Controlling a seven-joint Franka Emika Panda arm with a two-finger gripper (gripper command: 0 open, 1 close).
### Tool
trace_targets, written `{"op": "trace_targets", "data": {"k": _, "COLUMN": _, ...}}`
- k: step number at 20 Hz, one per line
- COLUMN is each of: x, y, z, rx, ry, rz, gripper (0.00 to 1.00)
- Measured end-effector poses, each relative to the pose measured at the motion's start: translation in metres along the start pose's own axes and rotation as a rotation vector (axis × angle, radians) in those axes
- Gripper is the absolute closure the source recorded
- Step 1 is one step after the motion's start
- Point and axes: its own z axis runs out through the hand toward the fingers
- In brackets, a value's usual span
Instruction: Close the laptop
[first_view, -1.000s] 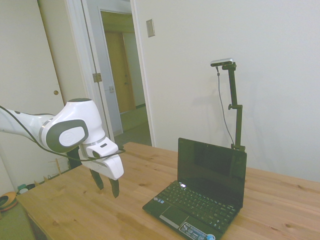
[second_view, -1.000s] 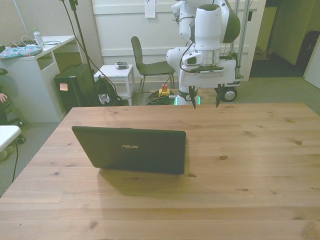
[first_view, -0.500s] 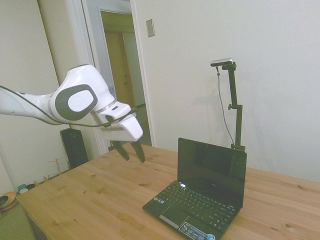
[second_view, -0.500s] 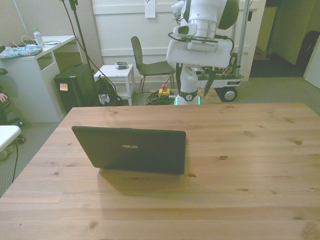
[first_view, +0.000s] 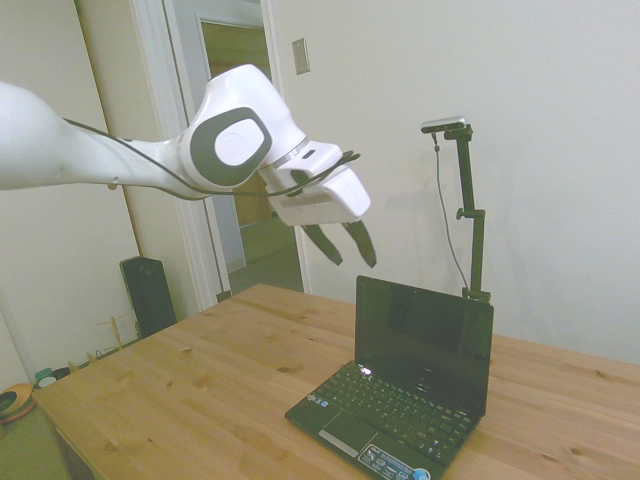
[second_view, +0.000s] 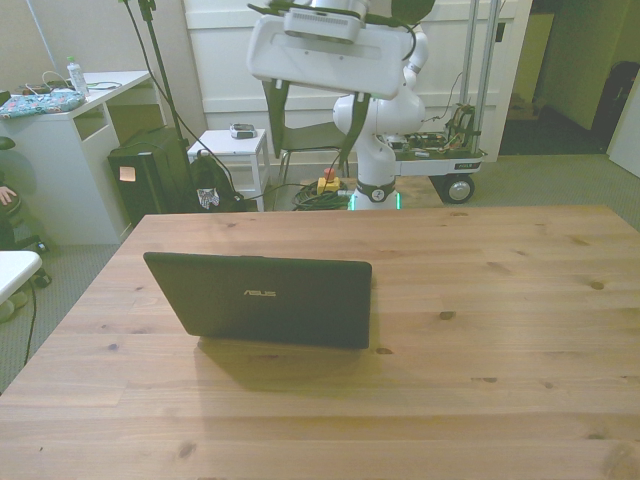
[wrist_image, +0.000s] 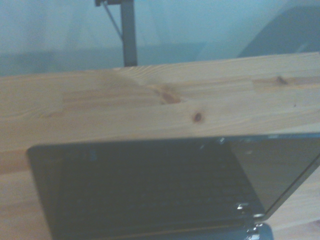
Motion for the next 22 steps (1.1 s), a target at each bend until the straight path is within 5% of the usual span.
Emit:
{"op": "trace_targets", "data": {"k": 14, "x": 0.106, "y": -0.036, "z": 0.115, "rx": 0.026, "ry": -0.102, "rz": 0.094, "gripper": 0.0}}
{"op": "trace_targets", "data": {"k": 15, "x": 0.11, "y": -0.038, "z": 0.124, "rx": 0.024, "ry": -0.11, "rz": 0.095, "gripper": 1.0}}
{"op": "trace_targets", "data": {"k": 22, "x": 0.101, "y": -0.065, "z": 0.165, "rx": 0.022, "ry": -0.173, "rz": 0.068, "gripper": 1.0}}
